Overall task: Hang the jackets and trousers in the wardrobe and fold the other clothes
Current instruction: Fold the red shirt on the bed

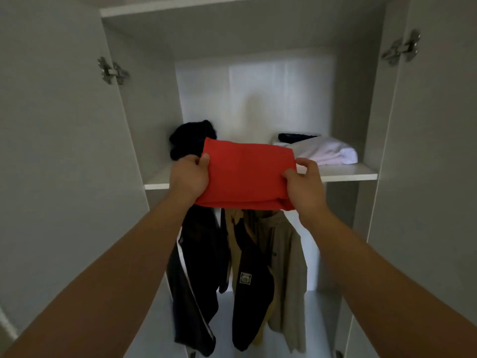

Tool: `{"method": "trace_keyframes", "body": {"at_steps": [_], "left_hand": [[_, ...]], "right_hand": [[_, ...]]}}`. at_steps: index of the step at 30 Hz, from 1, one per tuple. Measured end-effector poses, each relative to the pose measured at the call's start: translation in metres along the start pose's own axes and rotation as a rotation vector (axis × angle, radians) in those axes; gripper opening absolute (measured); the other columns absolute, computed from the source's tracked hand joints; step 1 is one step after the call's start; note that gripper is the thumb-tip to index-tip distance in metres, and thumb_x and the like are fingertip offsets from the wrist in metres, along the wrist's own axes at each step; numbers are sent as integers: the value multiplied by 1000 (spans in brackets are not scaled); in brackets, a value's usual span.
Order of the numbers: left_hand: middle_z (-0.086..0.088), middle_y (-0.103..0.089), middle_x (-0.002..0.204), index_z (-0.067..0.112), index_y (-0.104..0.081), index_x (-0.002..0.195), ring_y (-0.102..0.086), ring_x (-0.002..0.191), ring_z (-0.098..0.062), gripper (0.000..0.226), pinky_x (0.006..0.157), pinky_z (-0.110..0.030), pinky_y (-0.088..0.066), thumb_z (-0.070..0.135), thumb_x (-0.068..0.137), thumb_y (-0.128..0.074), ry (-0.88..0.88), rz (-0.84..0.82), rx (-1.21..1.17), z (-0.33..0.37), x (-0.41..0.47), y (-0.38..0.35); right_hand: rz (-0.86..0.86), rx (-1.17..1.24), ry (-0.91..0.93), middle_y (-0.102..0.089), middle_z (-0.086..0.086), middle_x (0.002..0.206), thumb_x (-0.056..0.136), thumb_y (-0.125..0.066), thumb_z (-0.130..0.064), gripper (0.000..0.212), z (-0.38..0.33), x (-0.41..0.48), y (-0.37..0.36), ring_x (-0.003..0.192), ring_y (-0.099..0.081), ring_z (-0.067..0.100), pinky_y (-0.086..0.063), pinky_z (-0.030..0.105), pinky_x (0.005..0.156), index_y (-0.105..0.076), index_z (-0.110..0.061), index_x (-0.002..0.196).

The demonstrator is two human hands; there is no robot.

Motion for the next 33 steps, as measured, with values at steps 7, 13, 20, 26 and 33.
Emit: {"method": "trace_keyframes", "body": {"at_steps": [7,13,20,26,33], "left_hand": [[1,-46,57,14,-47,58,-41,51,-9,55,42,-15,-29,39,107,-43,5,-23,-1,-19,107,-86],[-3,-49,59,12,-49,58,-45,55,-13,54,51,-30,-25,37,105,-46,71,-11,6,-20,189,-140],[-26,-63,115,-5,-59,113,-62,104,-39,45,82,-38,-45,38,104,-49,98,-228,331,-33,227,-196],[-1,-54,147,26,-51,145,-54,129,-23,45,109,-32,-38,43,104,-47,-446,-452,346,-21,198,-225],[5,-44,156,27,-48,149,-42,142,-17,46,114,-27,-27,41,109,-29,-505,-613,539,-44,239,-260]], "right_hand": [[-44,-98,100,-56,-16,101,95,-54,-26,29,19,127,-40,86,-62,12,-53,32,71,-50,-37,122],[-94,-185,158,-63,-12,113,96,-53,-26,28,35,229,-70,94,-63,12,-55,37,88,-59,-30,123],[-320,-788,242,-63,15,131,101,-49,-36,42,49,295,-108,121,-58,33,-45,35,102,-61,-9,130],[-456,-1273,543,-61,5,88,98,-51,-29,23,66,298,-122,83,-60,24,-42,30,66,-59,-17,80],[-706,-1501,455,-66,6,94,100,-51,-23,21,73,334,-161,90,-65,28,-43,30,67,-63,-13,88]]}}
Point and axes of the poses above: each hand's wrist, its own x-axis towards the middle knuckle, its own y-axis out of the back of the hand, z = x × y, the point moved 3 cm from there along x, towards the middle knuckle
